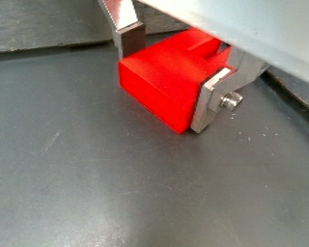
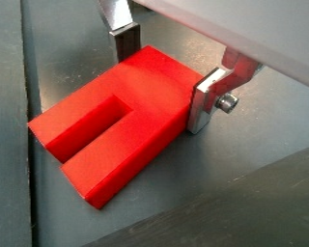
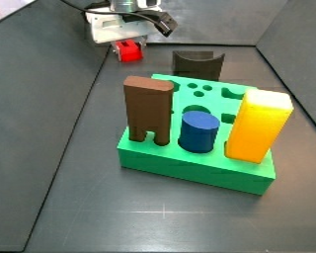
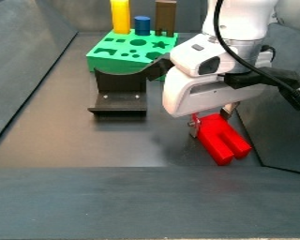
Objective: Pick up the double-square object. Move up. Place the double-square object on the fixture. Regrasp the double-square object. Move to above the board. Insert the double-square object.
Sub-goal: Pick up the double-square object.
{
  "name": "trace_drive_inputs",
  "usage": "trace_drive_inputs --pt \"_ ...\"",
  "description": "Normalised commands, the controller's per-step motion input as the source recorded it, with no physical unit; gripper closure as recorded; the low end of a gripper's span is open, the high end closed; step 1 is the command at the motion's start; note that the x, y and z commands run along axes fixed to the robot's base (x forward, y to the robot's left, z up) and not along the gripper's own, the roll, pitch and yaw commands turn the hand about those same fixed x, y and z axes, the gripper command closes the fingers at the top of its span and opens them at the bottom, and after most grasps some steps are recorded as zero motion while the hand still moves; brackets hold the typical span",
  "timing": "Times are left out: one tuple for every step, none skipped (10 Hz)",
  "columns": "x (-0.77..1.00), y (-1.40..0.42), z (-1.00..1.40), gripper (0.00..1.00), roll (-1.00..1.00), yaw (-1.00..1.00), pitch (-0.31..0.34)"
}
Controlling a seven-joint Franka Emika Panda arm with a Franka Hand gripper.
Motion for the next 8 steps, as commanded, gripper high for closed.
trace_drive_inputs --pt "0.00 0.00 0.00 1.00 0.00 0.00 0.000" --pt "0.00 0.00 0.00 1.00 0.00 0.00 0.000" --pt "0.00 0.00 0.00 1.00 0.00 0.00 0.000" --pt "0.00 0.00 0.00 1.00 0.00 0.00 0.000" --pt "0.00 0.00 0.00 1.00 0.00 0.00 0.000" --pt "0.00 0.00 0.00 1.00 0.00 0.00 0.000" --pt "0.00 0.00 0.00 1.00 0.00 0.00 0.000" --pt "0.00 0.00 0.00 1.00 0.00 0.00 0.000"
